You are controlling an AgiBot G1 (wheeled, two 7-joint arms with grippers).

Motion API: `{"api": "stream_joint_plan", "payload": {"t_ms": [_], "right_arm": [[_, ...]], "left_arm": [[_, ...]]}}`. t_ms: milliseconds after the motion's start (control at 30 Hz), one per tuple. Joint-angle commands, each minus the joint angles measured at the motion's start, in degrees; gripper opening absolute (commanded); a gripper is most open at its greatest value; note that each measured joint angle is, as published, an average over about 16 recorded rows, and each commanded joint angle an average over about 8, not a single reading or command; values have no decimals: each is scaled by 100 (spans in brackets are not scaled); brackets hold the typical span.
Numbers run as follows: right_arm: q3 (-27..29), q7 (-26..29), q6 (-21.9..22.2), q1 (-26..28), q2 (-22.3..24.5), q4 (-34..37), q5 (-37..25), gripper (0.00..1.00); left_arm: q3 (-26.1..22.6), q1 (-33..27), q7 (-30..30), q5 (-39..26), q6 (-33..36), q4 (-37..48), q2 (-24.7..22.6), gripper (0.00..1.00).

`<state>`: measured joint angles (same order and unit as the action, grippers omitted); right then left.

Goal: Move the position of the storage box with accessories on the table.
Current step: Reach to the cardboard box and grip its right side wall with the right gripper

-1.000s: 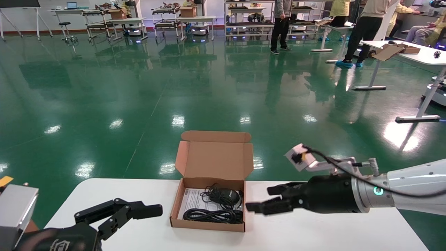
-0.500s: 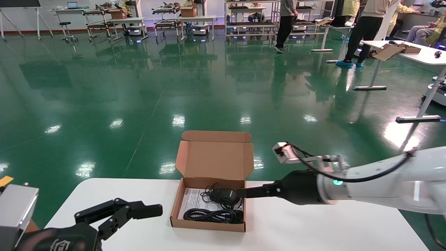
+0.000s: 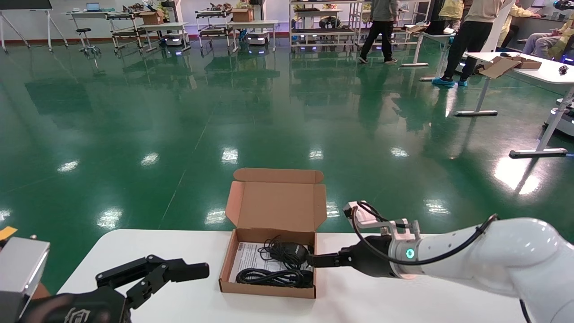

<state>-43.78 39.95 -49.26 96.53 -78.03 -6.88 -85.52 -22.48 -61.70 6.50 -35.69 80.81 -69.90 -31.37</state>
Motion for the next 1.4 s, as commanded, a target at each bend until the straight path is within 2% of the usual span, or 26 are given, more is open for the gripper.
{"api": "stream_joint_plan", "payload": {"t_ms": [33,200,367,1100,1133,1200,1400], "right_arm": [[-24,110,215,-101,-4,-77,-3,100],[-110,311,756,-403,-20,-349,67,100],[-280,487,1024,-624,-22,-599,116,100],[-1085,1091,1234,-832,-14,-965,374,100],[-1119,1109,1245,-840,-14,-980,390,98],[-1183,1143,1273,-853,-15,-1009,422,82],[-1375,1224,1410,-875,-14,-1078,520,9]], "left_arm": [[0,0,0,0,0,0,0,100],[0,0,0,0,0,0,0,100],[0,0,0,0,0,0,0,100],[0,0,0,0,0,0,0,100],[0,0,0,0,0,0,0,100],[0,0,0,0,0,0,0,100],[0,0,0,0,0,0,0,100]]}}
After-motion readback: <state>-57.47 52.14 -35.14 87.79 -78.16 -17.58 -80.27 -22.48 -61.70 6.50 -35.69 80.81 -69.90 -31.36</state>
